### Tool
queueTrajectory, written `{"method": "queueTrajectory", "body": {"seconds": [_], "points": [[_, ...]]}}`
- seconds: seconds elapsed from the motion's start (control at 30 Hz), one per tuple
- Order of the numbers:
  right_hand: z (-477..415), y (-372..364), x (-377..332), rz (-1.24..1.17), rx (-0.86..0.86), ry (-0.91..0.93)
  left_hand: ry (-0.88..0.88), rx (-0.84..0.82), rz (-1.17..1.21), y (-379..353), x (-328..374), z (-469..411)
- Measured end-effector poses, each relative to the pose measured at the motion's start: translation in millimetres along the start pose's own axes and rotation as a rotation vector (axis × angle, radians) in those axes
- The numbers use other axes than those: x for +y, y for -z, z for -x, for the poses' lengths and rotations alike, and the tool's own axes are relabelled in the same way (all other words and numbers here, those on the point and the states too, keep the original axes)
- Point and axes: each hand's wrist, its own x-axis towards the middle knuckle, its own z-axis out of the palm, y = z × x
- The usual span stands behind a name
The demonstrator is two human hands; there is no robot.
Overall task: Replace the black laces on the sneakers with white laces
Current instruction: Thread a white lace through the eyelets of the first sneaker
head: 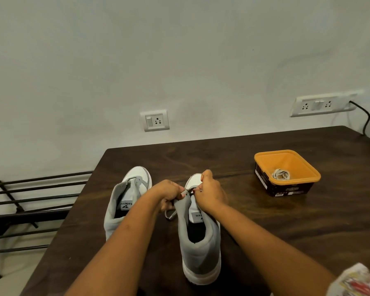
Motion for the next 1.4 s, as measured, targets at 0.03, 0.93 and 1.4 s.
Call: {"method": "queueTrajectory", "body": {"seconds": [0.03, 0.93, 1.4], "points": [[0, -1, 0, -0.009, 0.008, -0.014, 0.000, -0.001, 0.005, 0, 0, 0], [1, -1, -4, 0.002, -0.052, -0.054, 0.003, -0.025, 0.072, 0, -2, 4], [-8, 4, 1, -0.057, -0.115, 0.027, -0.239, 0.238, -0.232, -11, -18, -14]]}}
